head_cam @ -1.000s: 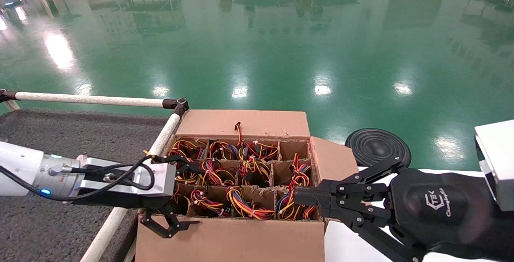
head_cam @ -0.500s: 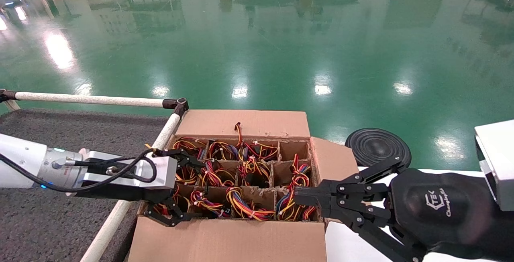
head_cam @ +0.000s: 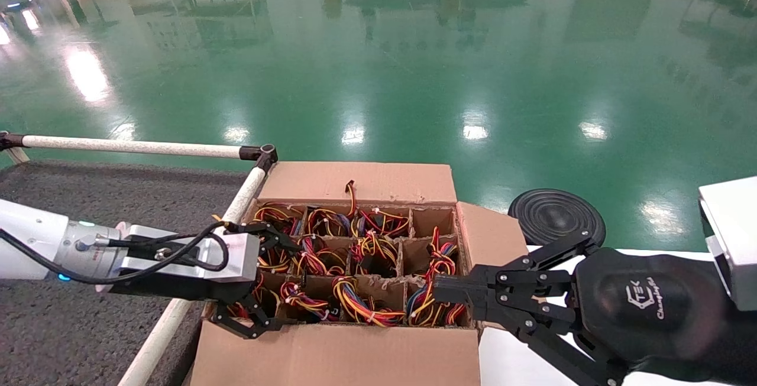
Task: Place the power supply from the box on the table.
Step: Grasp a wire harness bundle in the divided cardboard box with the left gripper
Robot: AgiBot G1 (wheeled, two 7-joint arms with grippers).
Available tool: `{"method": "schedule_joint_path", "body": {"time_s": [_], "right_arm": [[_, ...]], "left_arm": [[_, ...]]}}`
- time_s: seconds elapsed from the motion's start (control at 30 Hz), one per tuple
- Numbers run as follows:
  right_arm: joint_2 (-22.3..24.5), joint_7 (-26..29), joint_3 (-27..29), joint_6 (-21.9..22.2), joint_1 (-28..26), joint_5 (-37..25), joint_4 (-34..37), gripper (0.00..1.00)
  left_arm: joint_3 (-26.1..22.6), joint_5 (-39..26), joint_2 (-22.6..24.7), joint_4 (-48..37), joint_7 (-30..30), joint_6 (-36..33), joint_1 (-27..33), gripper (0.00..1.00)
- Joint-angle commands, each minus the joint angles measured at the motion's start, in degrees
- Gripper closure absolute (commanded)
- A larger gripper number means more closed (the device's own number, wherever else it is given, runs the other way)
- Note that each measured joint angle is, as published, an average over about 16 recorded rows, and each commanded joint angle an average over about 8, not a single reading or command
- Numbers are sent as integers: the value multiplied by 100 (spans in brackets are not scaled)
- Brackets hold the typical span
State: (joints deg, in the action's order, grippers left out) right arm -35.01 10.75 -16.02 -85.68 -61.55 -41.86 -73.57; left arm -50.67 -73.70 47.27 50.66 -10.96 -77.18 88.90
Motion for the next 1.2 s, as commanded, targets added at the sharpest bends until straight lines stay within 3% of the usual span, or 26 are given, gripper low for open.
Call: {"method": "schedule_joint_path", "body": {"time_s": [0.03, 0.23, 0.27, 0.47, 0.53, 1.2], "right_arm": [[0, 0, 0, 0, 0, 0, 0, 100], [0, 0, 0, 0, 0, 0, 0, 100], [0, 0, 0, 0, 0, 0, 0, 100], [0, 0, 0, 0, 0, 0, 0, 100], [0, 0, 0, 0, 0, 0, 0, 100], [0, 0, 0, 0, 0, 0, 0, 100]], "left_arm": [[-10, 17, 6, -10, -5, -13, -8, 0], [-28, 41, 28, -54, -51, -45, -23, 3], [-31, 43, 33, -61, -60, -49, -25, 10], [-50, 45, 68, -111, -129, -65, -38, 85], [-56, 44, 83, -132, -156, -68, -43, 100], [-61, 91, 201, -411, -434, -145, -50, 100]]}}
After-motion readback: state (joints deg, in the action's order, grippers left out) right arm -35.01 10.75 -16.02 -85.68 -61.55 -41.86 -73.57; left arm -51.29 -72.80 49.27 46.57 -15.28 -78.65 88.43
